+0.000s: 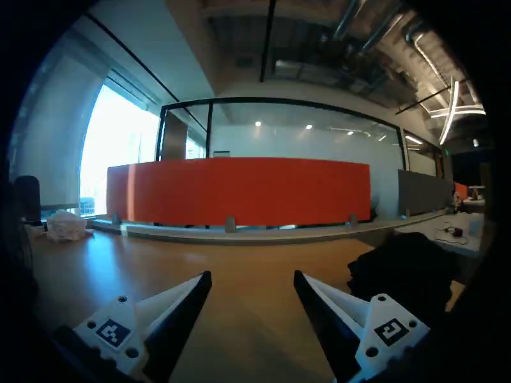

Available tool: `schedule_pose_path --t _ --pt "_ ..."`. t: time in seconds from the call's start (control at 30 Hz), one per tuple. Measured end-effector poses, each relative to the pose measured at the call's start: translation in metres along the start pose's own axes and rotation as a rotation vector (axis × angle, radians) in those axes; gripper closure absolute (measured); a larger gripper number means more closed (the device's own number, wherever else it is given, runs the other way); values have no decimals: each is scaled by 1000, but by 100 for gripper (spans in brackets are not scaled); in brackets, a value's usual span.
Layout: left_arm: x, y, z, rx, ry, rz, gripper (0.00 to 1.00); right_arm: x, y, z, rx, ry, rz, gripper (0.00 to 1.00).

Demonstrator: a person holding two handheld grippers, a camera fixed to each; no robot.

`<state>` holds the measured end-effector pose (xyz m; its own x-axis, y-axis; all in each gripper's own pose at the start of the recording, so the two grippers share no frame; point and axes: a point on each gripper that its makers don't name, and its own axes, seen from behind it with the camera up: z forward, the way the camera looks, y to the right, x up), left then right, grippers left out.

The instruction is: Fold towel

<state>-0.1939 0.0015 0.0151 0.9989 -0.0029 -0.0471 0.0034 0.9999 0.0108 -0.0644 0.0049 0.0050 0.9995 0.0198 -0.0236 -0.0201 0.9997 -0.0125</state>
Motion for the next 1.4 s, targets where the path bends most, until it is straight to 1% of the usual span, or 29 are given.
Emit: schedule_pose_path --t 0.3,0.9,1.4 --pt "0 0 0 0 0 0 7 -1 -1 -1 13 1 0 0" --pt "0 0 0 0 0 0 7 1 4 -2 -3 0 0 0" --pt "2 0 0 0 -1 0 7 -1 4 -1 -3 0 0 0"
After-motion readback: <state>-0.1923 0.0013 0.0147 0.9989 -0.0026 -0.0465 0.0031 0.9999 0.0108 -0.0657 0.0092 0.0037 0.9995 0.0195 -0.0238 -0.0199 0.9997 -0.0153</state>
